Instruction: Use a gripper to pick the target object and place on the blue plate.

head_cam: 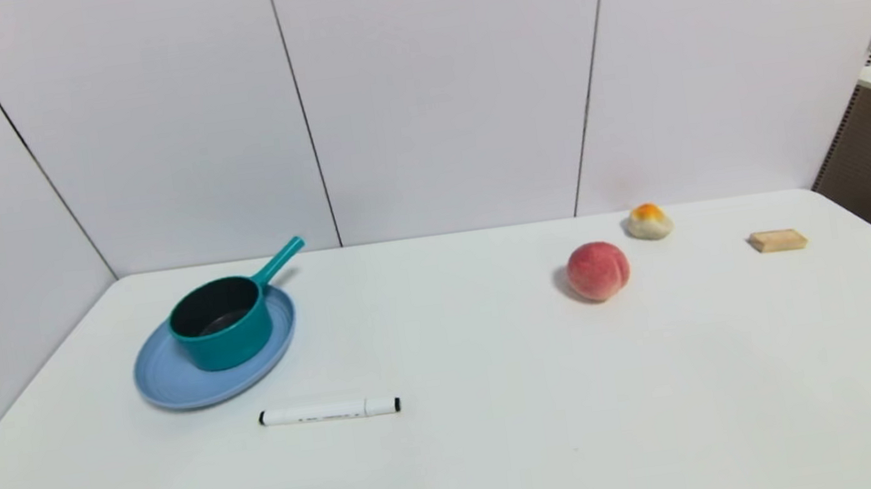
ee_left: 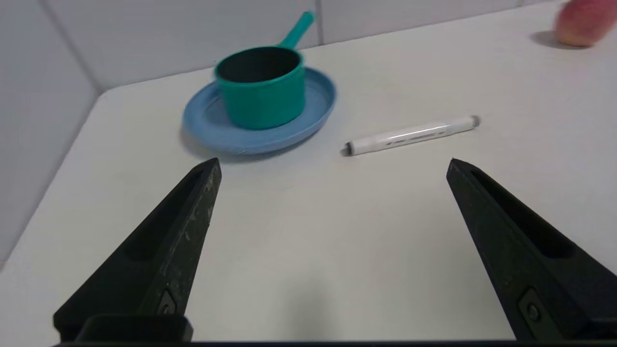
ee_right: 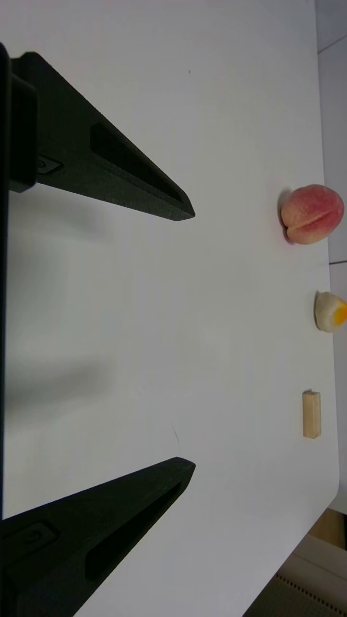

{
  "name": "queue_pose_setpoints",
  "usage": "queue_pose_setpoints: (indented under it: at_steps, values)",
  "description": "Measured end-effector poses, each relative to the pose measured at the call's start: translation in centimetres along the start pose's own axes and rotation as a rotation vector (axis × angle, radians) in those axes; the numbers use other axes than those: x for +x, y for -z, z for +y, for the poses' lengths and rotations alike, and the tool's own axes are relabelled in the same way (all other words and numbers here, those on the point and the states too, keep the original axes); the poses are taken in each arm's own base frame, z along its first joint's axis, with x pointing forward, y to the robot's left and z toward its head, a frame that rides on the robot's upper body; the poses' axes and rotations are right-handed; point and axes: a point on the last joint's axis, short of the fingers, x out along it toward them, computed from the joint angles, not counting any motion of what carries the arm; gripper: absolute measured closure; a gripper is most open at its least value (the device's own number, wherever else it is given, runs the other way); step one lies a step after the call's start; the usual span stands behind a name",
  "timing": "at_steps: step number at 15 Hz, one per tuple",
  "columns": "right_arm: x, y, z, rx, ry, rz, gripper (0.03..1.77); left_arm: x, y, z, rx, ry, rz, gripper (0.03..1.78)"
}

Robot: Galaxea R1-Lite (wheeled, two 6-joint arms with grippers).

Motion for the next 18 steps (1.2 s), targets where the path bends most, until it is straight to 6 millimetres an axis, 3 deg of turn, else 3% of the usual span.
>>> queue_pose_setpoints:
  at_steps: [3, 7, 13, 18]
  values:
    - [0.0, 0.0, 0.0, 0.0, 0.0, 0.0, 0.1, -0.7, 1.6, 0.1, -0.017, -0.163, 0.069, 0.12]
    - [0.0, 0.0, 0.0, 0.0, 0.0, 0.0, 0.1, -1.0, 2.3, 0.0, -0.009, -0.164, 0.111, 0.12]
    - [0.0, 0.0, 0.0, 0.0, 0.0, 0.0, 0.1, -1.2, 0.8, 0.1, 0.033, -0.164, 0.086, 0.12]
    - [0.0, 0.0, 0.0, 0.0, 0.0, 0.0, 0.1, -1.1, 1.8, 0.1, 0.06, -0.172, 0.079, 0.12]
